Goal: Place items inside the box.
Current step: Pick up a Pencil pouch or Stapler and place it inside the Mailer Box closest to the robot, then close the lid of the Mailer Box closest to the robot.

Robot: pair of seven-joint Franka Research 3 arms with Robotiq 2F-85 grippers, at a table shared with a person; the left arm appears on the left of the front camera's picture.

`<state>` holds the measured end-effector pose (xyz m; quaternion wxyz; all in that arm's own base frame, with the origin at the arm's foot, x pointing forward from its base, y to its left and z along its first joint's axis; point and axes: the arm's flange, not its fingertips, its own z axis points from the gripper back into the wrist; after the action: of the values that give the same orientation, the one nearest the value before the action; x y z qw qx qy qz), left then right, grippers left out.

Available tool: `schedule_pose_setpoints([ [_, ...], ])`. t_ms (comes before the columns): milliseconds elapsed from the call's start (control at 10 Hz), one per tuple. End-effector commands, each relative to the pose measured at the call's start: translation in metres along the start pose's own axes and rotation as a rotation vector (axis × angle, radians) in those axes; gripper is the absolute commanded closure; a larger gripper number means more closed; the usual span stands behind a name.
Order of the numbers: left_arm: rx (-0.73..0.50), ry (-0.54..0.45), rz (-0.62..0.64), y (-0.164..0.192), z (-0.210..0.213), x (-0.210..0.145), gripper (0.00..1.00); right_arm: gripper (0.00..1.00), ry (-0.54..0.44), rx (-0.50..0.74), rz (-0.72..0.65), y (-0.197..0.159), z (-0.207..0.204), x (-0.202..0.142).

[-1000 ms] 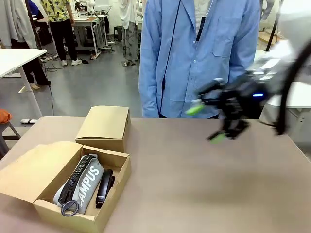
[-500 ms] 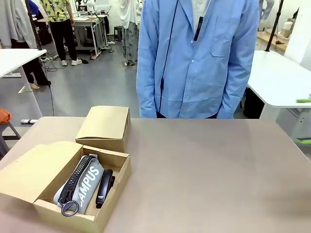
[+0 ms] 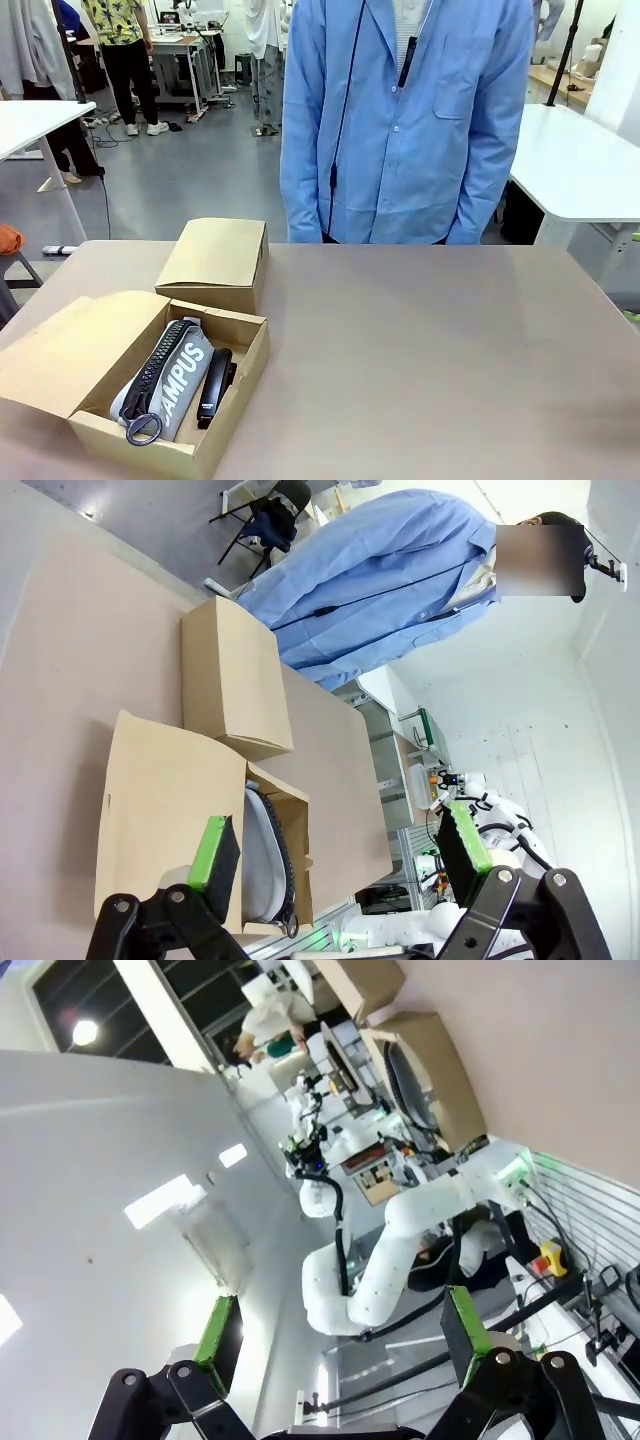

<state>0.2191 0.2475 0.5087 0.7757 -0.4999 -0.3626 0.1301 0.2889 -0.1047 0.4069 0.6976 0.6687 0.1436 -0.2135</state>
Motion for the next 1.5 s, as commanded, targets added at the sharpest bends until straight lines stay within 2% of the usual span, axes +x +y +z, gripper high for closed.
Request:
schedule_pose_setpoints([
  [0, -0.023, -0.012, -0.014, -0.001, -0.001, 0.000, 0.00, 0.00, 0.030, 0.016, -0.019, 0.008, -0.003, -0.004],
  [600, 0.000, 0.000, 0.000, 0.000, 0.000, 0.000, 0.00, 0.00, 0.030, 0.016, -0.019, 0.008, -0.003, -0.004],
  [700, -0.038, 0.044, -0.212, -0.020, -0.009, 0.003, 0.00, 0.00, 0.030, 0.016, -0.019, 0.008, -0.003, -0.004],
  [800, -0.090, 0.127, -0.486, -0.034, -0.032, 0.005, 0.00, 0.00, 0.030, 0.016, -0.019, 0.008, -0.003, -0.004],
  [900, -0.204, 0.261, -0.738, -0.043, -0.054, -0.003, 0.00, 0.00, 0.030, 0.016, -0.019, 0.008, -0.003, -0.004],
  [1000, -0.205, 0.318, -1.066, -0.046, -0.071, -0.020, 0.00, 0.00, 0.030, 0.016, -0.019, 0.008, -0.003, -0.004],
  [1200, -0.276, 0.461, -1.446, -0.037, -0.085, -0.055, 0.00, 0.00, 0.030, 0.016, -0.019, 0.008, -0.003, -0.004],
  [1400, -0.330, 0.479, -1.754, -0.025, -0.089, -0.073, 0.00, 0.00, 0.030, 0.016, -0.019, 0.008, -0.003, -0.004],
])
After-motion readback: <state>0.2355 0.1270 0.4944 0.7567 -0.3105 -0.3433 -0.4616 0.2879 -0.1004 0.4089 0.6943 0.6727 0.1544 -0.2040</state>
